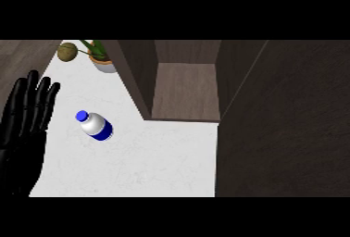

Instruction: Pick up the bottled water, place it into the cabinet and close the cabinet

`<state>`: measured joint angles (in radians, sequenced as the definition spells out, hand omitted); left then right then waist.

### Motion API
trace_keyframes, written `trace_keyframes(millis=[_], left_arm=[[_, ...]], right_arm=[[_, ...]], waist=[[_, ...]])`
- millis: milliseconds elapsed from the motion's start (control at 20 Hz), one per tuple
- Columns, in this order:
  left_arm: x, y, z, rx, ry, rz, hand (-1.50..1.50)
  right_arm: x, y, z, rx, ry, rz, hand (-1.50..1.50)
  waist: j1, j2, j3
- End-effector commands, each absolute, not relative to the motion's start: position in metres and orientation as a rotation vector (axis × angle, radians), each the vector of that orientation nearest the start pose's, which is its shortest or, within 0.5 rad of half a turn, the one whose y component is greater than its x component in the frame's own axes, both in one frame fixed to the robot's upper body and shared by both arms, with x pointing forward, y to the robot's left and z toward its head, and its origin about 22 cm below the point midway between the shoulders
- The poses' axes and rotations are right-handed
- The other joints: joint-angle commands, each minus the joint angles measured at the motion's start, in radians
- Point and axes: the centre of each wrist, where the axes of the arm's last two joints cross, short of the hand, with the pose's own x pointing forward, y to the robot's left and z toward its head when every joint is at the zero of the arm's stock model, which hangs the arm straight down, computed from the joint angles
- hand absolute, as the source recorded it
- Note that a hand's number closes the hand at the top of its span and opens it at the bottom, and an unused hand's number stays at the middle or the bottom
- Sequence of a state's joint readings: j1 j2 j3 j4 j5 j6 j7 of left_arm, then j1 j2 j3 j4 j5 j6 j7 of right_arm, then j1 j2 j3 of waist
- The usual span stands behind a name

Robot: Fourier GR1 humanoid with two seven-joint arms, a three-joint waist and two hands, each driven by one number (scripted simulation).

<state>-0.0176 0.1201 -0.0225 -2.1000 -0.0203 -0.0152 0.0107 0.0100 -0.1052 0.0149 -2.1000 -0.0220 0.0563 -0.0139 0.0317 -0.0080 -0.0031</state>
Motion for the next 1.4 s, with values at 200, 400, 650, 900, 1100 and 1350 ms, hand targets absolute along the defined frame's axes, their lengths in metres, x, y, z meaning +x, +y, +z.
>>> trace_keyframes(millis=[200,400,650,900,1100,1350], left_arm=[[0.226,0.265,0.115,0.279,-2.101,0.053,-1.5],[0.215,0.268,0.108,0.233,-1.923,0.403,-1.5],[0.188,0.266,0.139,0.225,-1.917,0.42,-1.5],[0.161,0.267,0.163,0.227,-1.913,0.422,-1.5],[0.145,0.268,0.184,0.25,-1.897,0.427,-1.5],[0.136,0.26,0.185,0.244,-1.869,0.44,-1.5]], right_arm=[[0.182,-0.23,0.131,0.028,-2.102,0.193,-1.5],[0.168,-0.216,0.124,0.297,-1.99,0.215,-1.5],[0.134,-0.208,0.144,0.282,-1.988,0.234,-1.5],[0.116,-0.189,0.163,0.308,-1.989,0.213,-1.5],[0.117,-0.171,0.16,0.297,-2.0,0.22,-1.5],[0.108,-0.174,0.165,0.288,-1.985,0.223,-1.5]], waist=[[-0.036,0.007,0.003],[-0.031,0.004,0.002],[-0.032,0.005,0.003],[-0.031,0.005,0.003],[-0.032,0.005,0.003],[-0.034,0.006,0.003]])
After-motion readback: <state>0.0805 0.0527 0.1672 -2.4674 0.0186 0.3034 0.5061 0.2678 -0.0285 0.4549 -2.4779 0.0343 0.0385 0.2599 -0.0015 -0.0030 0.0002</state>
